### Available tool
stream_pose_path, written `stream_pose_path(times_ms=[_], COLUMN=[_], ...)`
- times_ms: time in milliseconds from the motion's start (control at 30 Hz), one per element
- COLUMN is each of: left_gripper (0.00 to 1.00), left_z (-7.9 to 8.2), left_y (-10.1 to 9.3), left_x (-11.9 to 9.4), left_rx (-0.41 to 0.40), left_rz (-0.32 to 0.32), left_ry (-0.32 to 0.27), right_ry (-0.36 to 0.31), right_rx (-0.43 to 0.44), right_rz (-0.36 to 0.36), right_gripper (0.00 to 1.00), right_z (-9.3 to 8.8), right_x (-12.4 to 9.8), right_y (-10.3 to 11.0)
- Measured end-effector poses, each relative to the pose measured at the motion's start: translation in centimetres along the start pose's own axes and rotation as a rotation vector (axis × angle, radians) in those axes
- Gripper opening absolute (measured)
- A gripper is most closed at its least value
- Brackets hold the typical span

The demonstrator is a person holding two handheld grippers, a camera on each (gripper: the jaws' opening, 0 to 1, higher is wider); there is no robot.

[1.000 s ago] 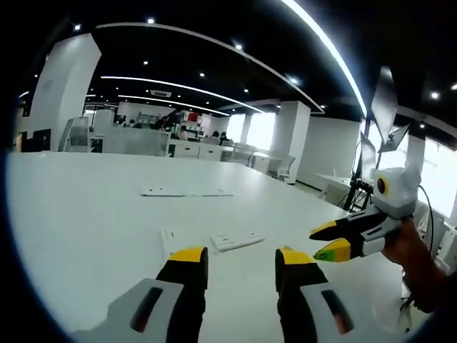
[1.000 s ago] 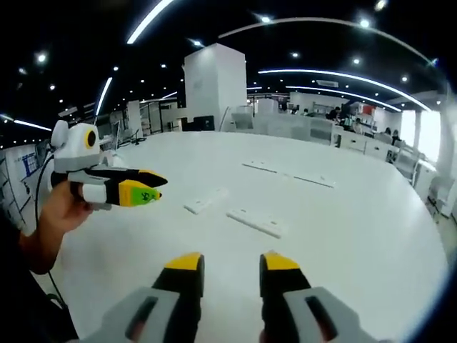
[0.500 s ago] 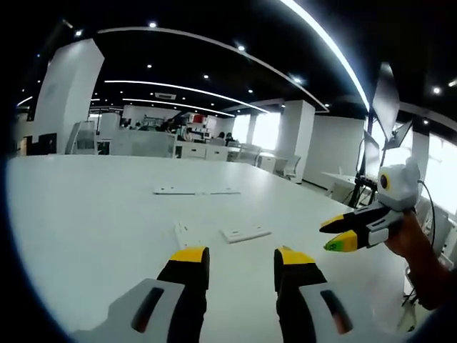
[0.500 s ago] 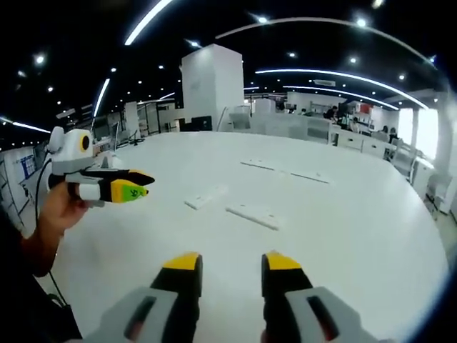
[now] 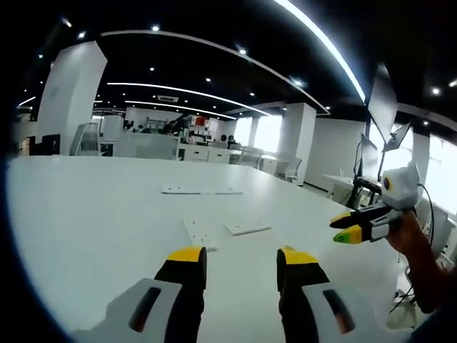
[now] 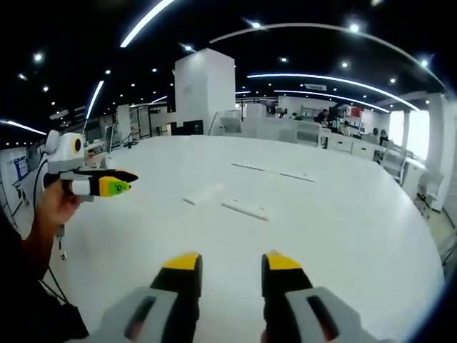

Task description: Locate the socket holder cover, grip the socket holder cover, clip it into the socket holder slot.

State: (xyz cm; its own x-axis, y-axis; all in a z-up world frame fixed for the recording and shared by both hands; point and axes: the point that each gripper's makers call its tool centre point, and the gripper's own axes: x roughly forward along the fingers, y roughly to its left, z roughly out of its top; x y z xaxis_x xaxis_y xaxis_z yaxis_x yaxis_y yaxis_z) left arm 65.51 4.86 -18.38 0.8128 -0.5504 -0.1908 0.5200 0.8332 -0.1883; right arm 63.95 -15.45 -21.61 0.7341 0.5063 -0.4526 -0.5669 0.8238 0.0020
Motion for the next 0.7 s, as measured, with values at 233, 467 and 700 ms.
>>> stream_pose_path(times_ms=[233, 467, 700], left_gripper=[0.4, 0.41, 0.41], left_z=[-0.4, -0.8, -0.9], left_y=[0.5, 1.2, 0.8], left_x=[-1.8, -3.4, -4.3], left_rx=[-0.002, 0.034, 0.043], left_rz=[0.018, 0.075, 0.091], left_ry=[0.01, 0.029, 0.029], right_ry=[0.004, 0.019, 0.009], right_rx=[0.005, 0.011, 0.041], right_rz=[-0.016, -0.052, -0.054], right_gripper=[0.35, 0.36, 0.36], right_z=[-0.7, -1.8, -2.4], right_x=[-1.2, -2.3, -3.5], right_y=[0.0, -0.5, -0.4])
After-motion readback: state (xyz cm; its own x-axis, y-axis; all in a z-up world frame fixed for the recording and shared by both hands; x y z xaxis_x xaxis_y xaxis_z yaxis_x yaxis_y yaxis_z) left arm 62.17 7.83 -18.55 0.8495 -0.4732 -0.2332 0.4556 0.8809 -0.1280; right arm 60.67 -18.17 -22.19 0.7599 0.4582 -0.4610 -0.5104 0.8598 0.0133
